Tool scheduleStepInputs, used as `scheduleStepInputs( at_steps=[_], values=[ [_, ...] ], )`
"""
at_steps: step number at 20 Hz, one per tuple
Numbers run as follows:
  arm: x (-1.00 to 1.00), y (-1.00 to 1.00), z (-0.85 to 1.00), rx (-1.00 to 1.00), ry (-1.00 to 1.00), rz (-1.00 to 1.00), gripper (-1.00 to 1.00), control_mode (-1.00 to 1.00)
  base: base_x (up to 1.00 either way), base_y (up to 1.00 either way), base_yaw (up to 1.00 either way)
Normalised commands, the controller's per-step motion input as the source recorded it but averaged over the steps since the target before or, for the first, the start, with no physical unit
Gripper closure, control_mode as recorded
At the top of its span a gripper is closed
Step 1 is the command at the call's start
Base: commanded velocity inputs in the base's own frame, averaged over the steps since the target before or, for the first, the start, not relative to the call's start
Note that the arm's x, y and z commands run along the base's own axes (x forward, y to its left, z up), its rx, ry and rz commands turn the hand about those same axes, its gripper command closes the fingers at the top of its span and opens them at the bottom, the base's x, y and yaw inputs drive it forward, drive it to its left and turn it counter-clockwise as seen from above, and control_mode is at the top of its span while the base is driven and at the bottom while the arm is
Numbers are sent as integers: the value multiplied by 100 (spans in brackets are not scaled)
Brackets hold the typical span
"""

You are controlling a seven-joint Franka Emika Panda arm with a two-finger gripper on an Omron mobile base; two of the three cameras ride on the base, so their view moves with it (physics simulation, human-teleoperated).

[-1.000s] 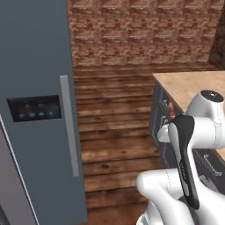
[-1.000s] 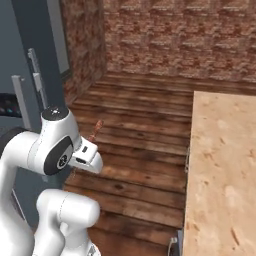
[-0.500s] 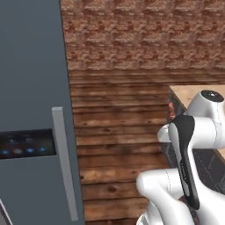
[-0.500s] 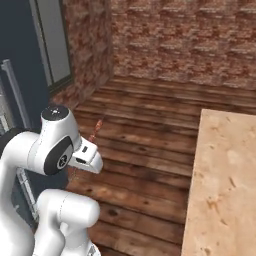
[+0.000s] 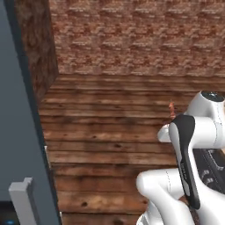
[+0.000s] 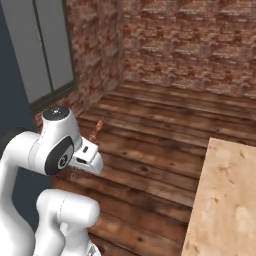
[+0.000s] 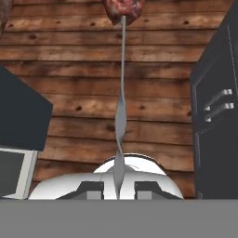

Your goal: Store the kebab skewer in the freezer for long-term storage. Close the freezer door after placing the cooked food.

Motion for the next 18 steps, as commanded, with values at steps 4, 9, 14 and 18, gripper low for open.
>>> scheduleStepInputs(
  at_steps=[4, 9, 14, 18],
  values=[
    [0, 0, 0, 0, 0, 0, 100, 100, 64, -23, 49],
    [0, 0, 0, 0, 0, 0, 100, 100, 61, -7, 58],
    [0, 0, 0, 0, 0, 0, 100, 100, 56, -25, 68],
    [0, 0, 0, 0, 0, 0, 100, 100, 49, -32, 75]
  ],
)
